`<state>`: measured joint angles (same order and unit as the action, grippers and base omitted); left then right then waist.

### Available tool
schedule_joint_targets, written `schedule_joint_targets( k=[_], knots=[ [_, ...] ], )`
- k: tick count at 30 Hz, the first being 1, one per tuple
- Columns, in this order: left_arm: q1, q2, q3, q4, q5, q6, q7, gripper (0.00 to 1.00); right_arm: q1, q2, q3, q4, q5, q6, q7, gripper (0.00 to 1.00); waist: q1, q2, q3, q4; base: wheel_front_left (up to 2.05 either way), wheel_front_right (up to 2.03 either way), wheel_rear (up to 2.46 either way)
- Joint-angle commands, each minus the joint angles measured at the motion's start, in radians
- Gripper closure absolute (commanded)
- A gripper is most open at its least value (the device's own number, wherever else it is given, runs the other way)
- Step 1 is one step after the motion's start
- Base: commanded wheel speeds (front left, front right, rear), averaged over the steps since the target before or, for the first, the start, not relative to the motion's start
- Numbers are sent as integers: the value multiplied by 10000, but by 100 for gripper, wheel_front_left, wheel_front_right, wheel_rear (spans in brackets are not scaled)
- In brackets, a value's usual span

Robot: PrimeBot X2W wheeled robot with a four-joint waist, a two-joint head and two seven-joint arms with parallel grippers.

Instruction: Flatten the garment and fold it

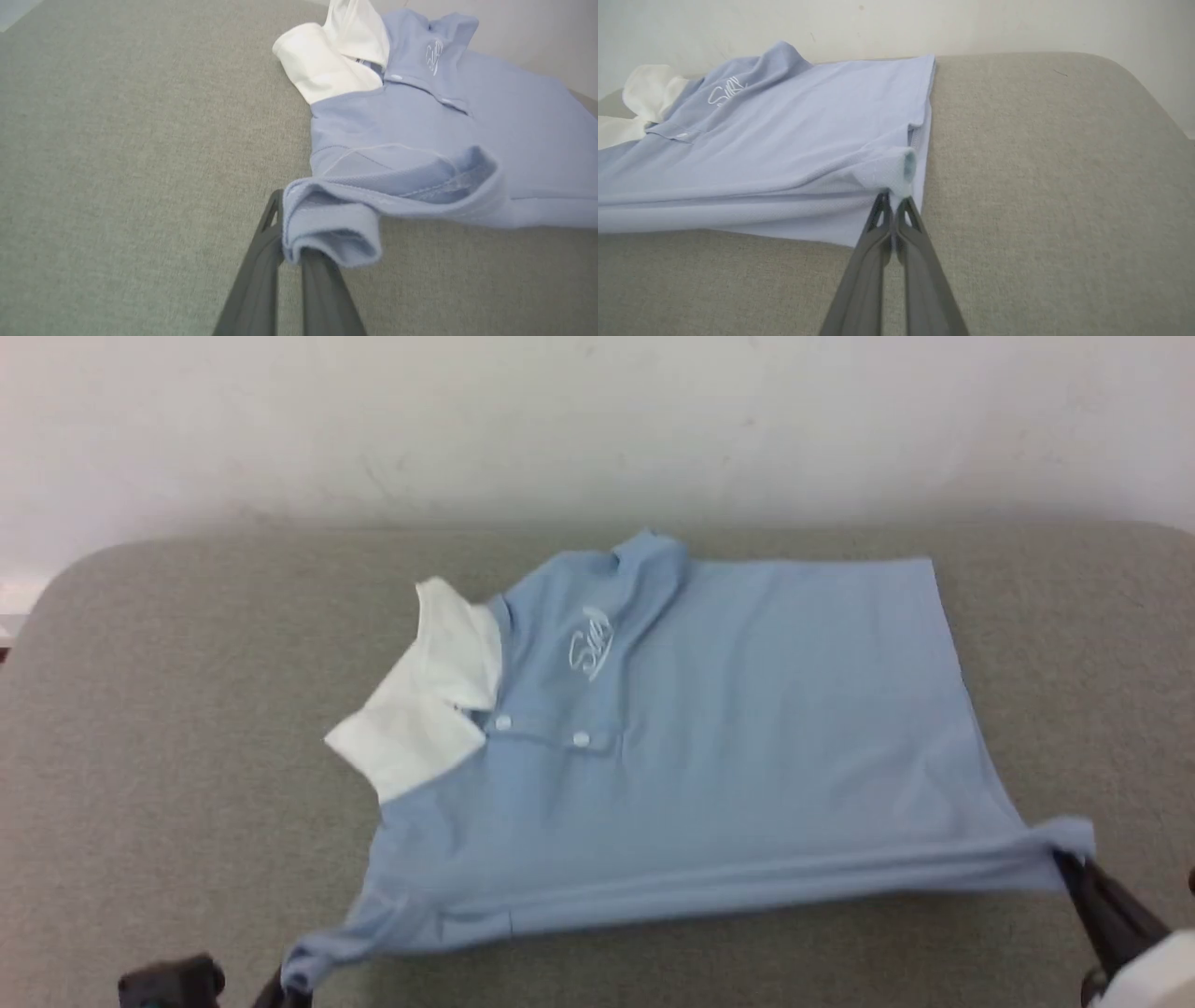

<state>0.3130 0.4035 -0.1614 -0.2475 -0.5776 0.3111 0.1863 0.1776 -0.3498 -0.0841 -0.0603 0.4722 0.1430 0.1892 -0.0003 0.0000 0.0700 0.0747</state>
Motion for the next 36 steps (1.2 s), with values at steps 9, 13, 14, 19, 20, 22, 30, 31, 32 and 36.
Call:
schedule_joint_targets(
  k=[9,13,14,19,20,22,30,31,32,36],
  knots=[
    [749,746,551,-1781,-66,734,1009,100,1018,1204,-1313,-1652,-809,-123,1381,100,3,0,-97,183,0,0,0],
    [-651,725,455,-1264,-222,233,822,100,69,1022,-1003,-1204,-970,-123,1722,100,3,0,174,26,0,0,0],
    [-1122,659,384,-964,-306,31,729,100,-236,954,-886,-976,-998,-123,1806,100,3,0,270,-3,0,0,0],
    [-3072,430,7,1180,-570,-831,515,100,-1895,622,152,465,-963,-123,2036,100,3,0,689,-324,0,0,0],
    [-3387,373,-33,1601,-612,-958,456,100,-2222,596,352,766,-939,-123,2003,100,3,0,766,-389,0,0,0],
    [-3987,300,-182,2417,-598,-1216,359,100,-2786,483,697,1463,-940,-123,1949,100,3,0,900,-467,0,0,0],
    [-5884,-379,-843,5477,-615,-2155,-101,100,-4419,302,1573,3863,-982,-123,1166,73,3,0,1403,-557,0,0,0],
    [-6011,-479,-882,5810,-672,-2262,-151,100,-4561,350,1671,4111,-973,-123,983,54,3,0,1416,-586,0,0,0],
    [-6103,-567,-922,6098,-720,-2358,-197,70,-4663,372,1810,4351,-981,-123,842,0,3,0,1412,-599,0,0,0],
    [-6255,-794,-913,6876,-880,-2647,-616,0,-4803,411,2321,4839,-833,-123,84,0,3,0,1311,-613,0,0,0]
  ],
)
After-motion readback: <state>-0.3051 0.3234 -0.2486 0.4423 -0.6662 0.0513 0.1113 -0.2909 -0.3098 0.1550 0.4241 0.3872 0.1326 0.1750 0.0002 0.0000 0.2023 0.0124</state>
